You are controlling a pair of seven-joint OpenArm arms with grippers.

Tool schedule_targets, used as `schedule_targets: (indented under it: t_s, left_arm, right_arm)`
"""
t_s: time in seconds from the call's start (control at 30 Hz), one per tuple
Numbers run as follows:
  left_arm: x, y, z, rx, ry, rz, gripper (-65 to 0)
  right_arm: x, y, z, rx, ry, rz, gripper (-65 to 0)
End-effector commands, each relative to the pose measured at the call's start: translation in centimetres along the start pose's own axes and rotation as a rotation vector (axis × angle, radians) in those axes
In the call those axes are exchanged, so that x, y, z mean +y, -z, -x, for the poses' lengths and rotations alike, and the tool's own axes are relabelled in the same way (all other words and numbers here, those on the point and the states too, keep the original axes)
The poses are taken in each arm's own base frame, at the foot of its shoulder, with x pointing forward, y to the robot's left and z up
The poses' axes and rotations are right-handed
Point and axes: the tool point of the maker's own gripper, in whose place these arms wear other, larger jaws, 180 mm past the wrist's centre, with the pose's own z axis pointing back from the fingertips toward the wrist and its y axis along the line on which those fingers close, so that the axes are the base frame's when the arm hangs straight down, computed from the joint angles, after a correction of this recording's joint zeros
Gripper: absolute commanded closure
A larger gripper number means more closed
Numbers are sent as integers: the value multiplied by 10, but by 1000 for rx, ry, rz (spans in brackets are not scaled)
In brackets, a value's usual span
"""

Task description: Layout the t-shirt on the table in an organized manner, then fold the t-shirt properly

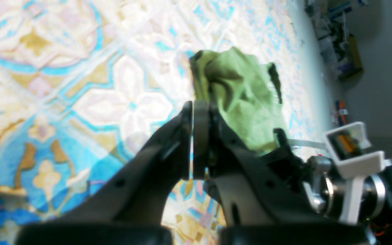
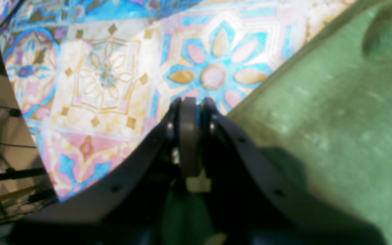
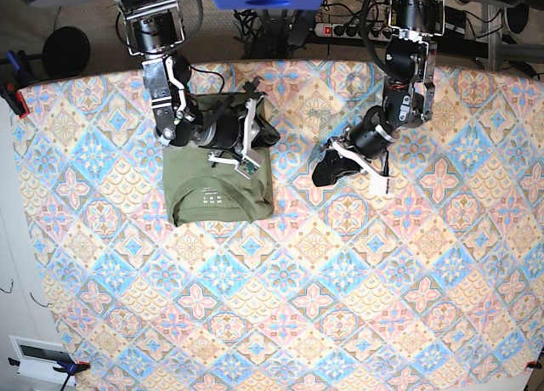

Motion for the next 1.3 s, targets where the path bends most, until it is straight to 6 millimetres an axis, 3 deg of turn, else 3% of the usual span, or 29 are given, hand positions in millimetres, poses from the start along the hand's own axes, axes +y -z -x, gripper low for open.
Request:
schedule_targets:
  t_s: [0.0, 0.43, 0.63, 1.03, 1.27]
  left_arm:
    - [-9, 0, -13, -39, 15, 30, 0]
    - [-15, 0, -13, -19, 27, 44, 0]
    - [-30, -3, -19, -14, 66, 75, 0]
    - [-30, -3, -18, -12, 67, 73, 0]
    - [-28, -3, -16, -7, 62, 69, 0]
  right_arm:
    - [-23, -7, 47, 229, -29, 110, -46]
    - [-92, -59, 74, 242, 46, 292, -46]
    - [-127, -73, 52, 218, 20, 350, -47]
    - [-170, -82, 17, 188, 20, 398, -47]
    - [-169, -92, -1, 157, -33, 426, -47]
